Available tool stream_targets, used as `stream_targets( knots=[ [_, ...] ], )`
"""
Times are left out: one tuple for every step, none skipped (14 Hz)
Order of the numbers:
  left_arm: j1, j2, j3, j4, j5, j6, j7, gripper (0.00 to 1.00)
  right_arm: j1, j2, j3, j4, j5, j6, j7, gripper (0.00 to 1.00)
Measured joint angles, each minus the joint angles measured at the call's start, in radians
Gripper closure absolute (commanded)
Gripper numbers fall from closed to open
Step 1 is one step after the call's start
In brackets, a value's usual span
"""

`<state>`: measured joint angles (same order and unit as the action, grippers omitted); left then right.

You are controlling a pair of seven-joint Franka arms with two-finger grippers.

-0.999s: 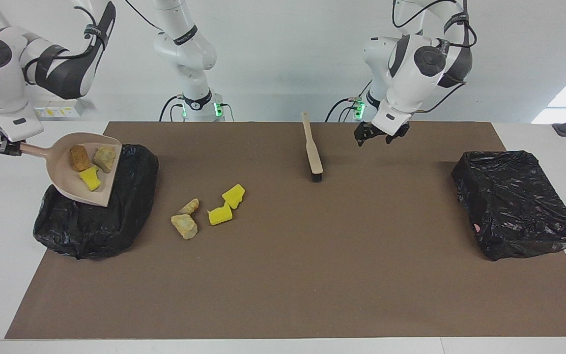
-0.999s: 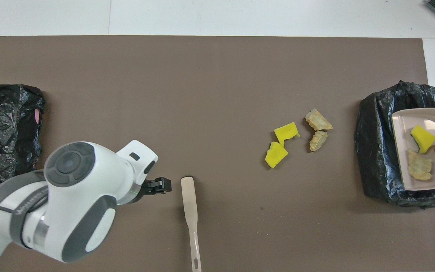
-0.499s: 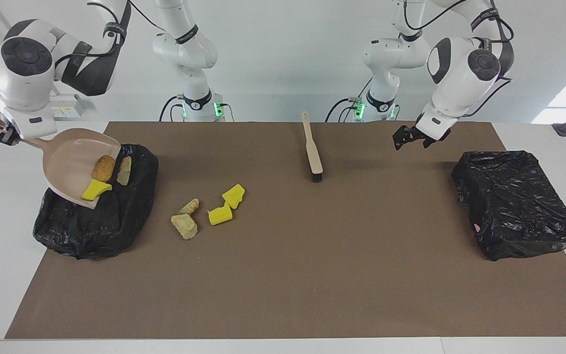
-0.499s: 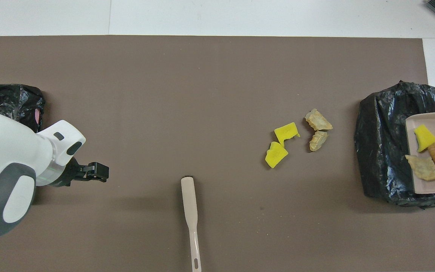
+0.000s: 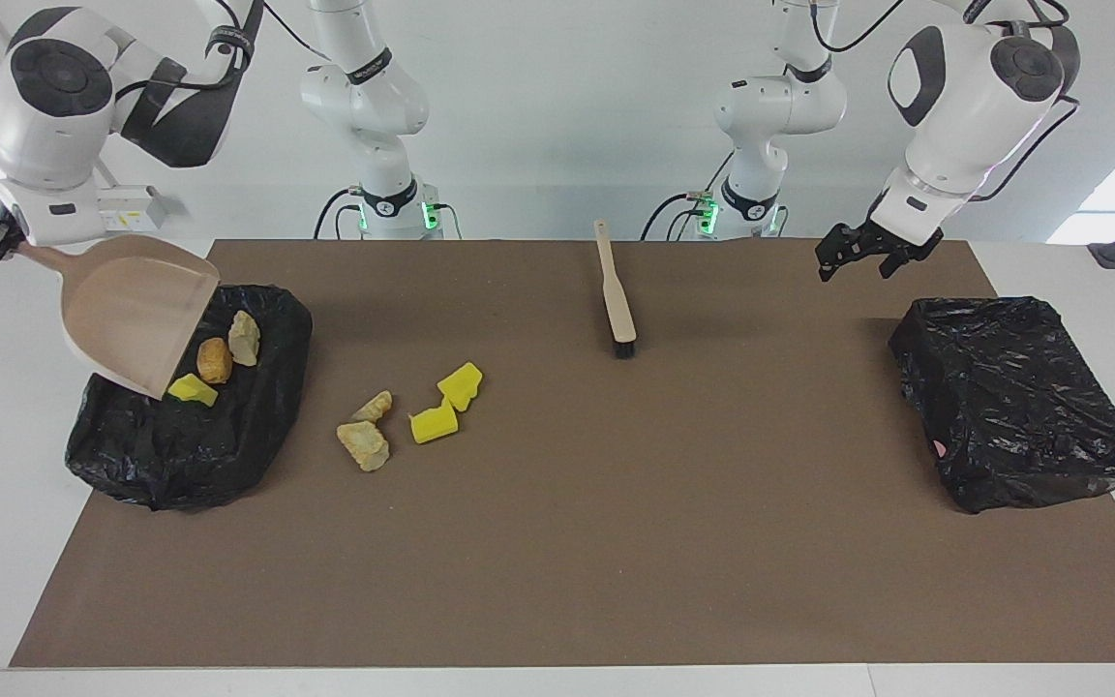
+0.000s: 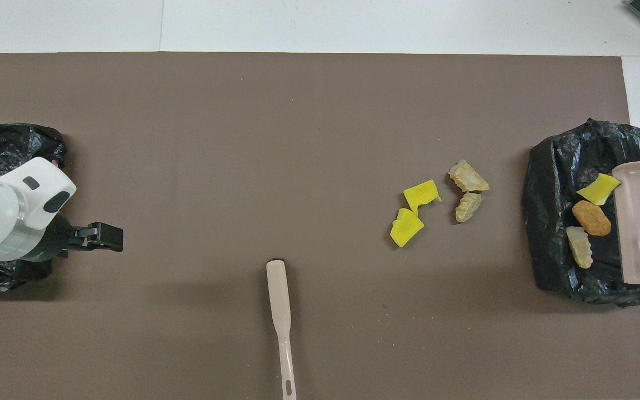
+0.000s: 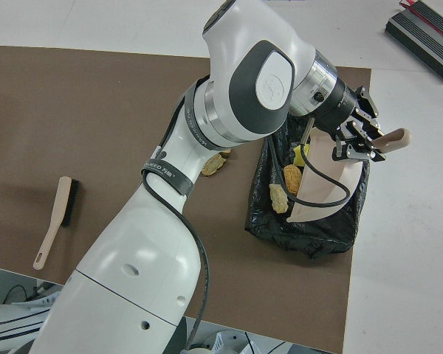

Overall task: Sweep and dump trash in bin
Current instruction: 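Tip the dustpan over the black bag with the right gripper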

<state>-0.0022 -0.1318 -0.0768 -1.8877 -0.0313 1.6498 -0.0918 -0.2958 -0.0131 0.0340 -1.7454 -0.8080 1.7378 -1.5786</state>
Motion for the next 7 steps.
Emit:
stream_targets(
  knots=[
    [0.0, 0.017, 0.0, 0.034, 0.01, -0.013, 0.001, 0.0, 0.0, -0.007, -0.003, 0.0, 0.006, 0.0, 0.0, 1.0],
    [0.0, 0.03, -0.001, 0.063, 0.012, -0.02, 0.002, 0.0, 0.0, -0.012, -0.004, 0.001, 0.02, 0.0, 0.001, 1.0],
    [0.0, 0.044, -0.001, 0.093, 0.013, -0.028, 0.002, 0.0, -0.004, -0.018, -0.005, 0.003, 0.045, 0.0, 0.002, 1.0],
    [0.0, 0.057, -0.001, 0.123, 0.014, -0.042, 0.002, 0.0, -0.012, -0.022, -0.006, 0.006, 0.072, 0.0, 0.002, 1.0],
    [0.0, 0.072, -0.001, 0.156, 0.014, -0.066, 0.002, 0.0, -0.022, -0.026, -0.007, 0.01, 0.104, 0.0, 0.002, 1.0],
    [0.0, 0.082, -0.001, 0.177, 0.014, -0.087, 0.003, 0.0, -0.032, -0.028, -0.009, 0.013, 0.137, 0.0, 0.003, 1.0],
    [0.0, 0.086, -0.002, 0.183, 0.014, -0.101, 0.004, 0.0, -0.042, -0.03, -0.011, 0.015, 0.183, 0.0, 0.008, 1.0]
  ],
)
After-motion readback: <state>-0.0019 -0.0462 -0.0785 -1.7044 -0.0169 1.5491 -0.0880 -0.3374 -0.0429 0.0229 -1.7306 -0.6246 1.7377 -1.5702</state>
